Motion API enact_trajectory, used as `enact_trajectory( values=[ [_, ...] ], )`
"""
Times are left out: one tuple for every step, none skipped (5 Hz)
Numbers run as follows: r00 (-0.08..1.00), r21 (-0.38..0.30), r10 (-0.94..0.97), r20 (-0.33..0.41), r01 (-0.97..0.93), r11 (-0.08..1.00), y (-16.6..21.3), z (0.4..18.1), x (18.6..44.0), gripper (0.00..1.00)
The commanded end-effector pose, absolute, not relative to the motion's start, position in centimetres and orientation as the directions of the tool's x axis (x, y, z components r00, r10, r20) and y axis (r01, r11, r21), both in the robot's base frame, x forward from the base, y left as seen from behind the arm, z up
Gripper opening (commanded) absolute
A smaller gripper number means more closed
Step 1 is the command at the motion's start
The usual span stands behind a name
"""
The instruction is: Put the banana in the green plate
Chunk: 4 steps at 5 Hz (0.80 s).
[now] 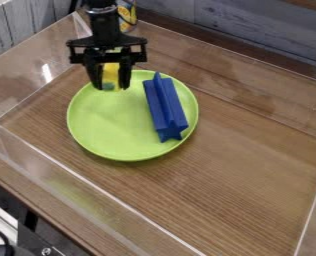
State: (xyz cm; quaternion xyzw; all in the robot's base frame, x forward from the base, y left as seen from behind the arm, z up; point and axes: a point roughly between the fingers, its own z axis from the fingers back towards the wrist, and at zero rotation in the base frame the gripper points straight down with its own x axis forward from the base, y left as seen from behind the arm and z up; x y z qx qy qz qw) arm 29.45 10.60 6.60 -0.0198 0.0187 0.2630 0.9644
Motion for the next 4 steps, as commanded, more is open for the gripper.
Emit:
enact_trajectory(
  values=[
    [0.861, -0.049, 0.508, 0.025, -0.506, 0.861, 11.9, 9.3, 30.5, 0.00],
    [0.876, -0.045, 0.481, 0.023, -0.480, 0.876, 11.4, 8.6, 29.7, 0.00],
    [0.893, -0.044, 0.450, 0.023, -0.449, 0.893, 10.7, 8.0, 28.9, 0.00],
    [0.893, -0.045, 0.449, 0.018, -0.448, 0.893, 11.0, 9.0, 28.7, 0.00]
  ],
)
